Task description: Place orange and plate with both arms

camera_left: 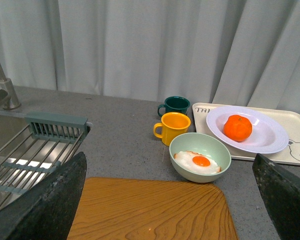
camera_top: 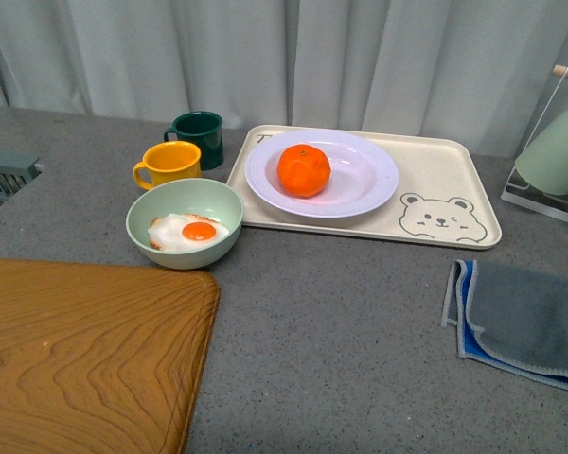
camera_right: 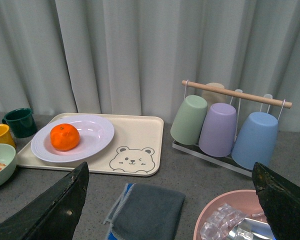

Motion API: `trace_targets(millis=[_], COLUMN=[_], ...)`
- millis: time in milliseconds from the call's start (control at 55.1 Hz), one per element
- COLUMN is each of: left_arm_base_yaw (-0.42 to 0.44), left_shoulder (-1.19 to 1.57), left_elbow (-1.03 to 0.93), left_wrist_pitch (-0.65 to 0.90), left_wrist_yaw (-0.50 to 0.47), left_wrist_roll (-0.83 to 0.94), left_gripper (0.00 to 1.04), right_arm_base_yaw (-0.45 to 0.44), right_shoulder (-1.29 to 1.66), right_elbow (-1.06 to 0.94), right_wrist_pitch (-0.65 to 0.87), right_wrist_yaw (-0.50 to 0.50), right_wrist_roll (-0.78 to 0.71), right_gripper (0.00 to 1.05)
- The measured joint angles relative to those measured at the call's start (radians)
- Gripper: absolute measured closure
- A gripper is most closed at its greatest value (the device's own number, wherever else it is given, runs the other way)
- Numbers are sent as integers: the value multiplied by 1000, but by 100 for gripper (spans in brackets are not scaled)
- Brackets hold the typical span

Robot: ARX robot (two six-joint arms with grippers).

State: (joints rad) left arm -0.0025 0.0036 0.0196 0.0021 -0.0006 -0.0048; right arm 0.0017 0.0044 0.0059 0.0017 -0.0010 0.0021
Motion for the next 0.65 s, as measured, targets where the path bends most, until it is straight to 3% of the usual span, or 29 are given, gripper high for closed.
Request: trace_targets(millis=[654], left_arm_base_yaw=[0], left_shoulder=[0], left_elbow=[0], left_wrist_pitch=[0], left_wrist_yaw=[0], left_wrist_roll=[0], left_gripper=[7], right_arm_base_yaw=[0], right_shoulder=[0], right_elbow=[0], right_wrist_pitch=[0], right_wrist_yaw=[0], right_wrist_roll=[0], right_gripper=[9])
